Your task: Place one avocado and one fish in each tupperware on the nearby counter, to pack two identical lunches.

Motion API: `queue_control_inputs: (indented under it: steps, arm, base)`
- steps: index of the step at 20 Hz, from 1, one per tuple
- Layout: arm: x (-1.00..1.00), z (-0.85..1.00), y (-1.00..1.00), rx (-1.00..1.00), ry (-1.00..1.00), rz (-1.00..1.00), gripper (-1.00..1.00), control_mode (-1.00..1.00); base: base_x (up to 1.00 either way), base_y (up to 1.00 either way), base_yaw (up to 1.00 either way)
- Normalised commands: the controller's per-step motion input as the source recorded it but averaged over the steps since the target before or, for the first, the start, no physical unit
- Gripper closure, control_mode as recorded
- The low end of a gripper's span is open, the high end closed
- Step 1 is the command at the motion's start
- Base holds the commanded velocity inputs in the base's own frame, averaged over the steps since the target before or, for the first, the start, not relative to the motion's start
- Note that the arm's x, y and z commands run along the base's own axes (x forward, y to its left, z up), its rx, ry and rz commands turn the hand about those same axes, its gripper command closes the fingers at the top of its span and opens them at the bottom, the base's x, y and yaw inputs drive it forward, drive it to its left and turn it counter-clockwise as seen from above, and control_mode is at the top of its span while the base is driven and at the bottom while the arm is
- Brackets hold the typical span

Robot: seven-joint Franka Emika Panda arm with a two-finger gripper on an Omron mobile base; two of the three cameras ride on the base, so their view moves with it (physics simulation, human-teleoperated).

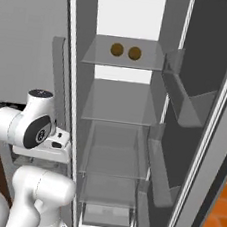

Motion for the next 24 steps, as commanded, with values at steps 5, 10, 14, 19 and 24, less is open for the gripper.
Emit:
queue_control_inputs:
  steps: [5, 10, 14, 19, 24]
  arm:
    - [0.0, 0.0, 0.0, 0.0, 0.0, 0.0, -1.0, 1.0]
    - [0.0, 0.0, 0.0, 0.0, 0.0, 0.0, -1.0, 1.0]
    - [0.0, 0.0, 0.0, 0.0, 0.0, 0.0, -1.0, 1.0]
    - [0.0, 0.0, 0.0, 0.0, 0.0, 0.0, -1.0, 1.0]
    - [0.0, 0.0, 0.0, 0.0, 0.0, 0.0, -1.0, 1.0]
  base:
    - [0.26, -0.52, 0.0]
    - [-0.17, -0.43, 0.0]
    - [0.0, -0.13, -0.09]
    - [-0.01, -0.03, -0.1]
    - [-0.01, 0.0, -0.08]
